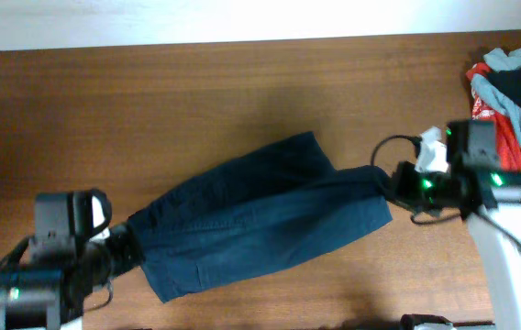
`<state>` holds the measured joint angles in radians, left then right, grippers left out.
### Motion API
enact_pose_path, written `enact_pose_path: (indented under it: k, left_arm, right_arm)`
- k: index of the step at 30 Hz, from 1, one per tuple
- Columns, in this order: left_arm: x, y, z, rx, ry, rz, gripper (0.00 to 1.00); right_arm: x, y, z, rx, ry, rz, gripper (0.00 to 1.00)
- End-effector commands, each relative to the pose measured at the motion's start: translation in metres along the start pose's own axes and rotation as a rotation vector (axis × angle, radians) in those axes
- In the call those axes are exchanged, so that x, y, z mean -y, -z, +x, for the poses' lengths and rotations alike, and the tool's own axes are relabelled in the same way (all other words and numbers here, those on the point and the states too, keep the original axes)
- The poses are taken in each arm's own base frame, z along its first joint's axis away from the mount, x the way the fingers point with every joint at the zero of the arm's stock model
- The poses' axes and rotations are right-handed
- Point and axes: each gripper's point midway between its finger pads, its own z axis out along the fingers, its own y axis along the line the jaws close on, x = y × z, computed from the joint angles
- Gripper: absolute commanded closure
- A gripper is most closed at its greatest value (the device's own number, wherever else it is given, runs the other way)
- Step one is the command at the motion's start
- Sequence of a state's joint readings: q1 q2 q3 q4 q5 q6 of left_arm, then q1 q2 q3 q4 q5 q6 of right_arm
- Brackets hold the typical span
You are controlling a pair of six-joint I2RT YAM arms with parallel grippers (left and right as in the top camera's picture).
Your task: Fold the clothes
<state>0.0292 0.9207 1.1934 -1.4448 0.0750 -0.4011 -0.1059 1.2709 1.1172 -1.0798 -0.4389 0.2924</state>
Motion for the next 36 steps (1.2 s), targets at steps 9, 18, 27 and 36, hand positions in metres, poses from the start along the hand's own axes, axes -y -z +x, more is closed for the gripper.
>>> enact_pose_path:
  k: [9,18,27,36]
  left_arm:
    - [-0.009,-0.073,-0.061,-0.076,0.004,-0.191,0.95]
    - [-0.025,-0.127,-0.077,-0.159,-0.006,-0.325,0.85]
    - [-0.019,-0.096,-0.083,-0.098,-0.008,-0.304,0.45]
    - [0.068,-0.157,-0.056,-0.154,-0.311,-0.02,0.87]
  right_arm:
    - [-0.01,-0.089,-0.041,-0.048,0.115,-0.019,0.96]
    - [-0.005,-0.09,-0.068,0.065,0.125,0.028,0.48]
    - [0.013,-0.087,-0.043,-0.043,0.061,0.075,0.42]
    - [-0.02,-0.124,0.02,-0.225,0.372,0.087,0.96]
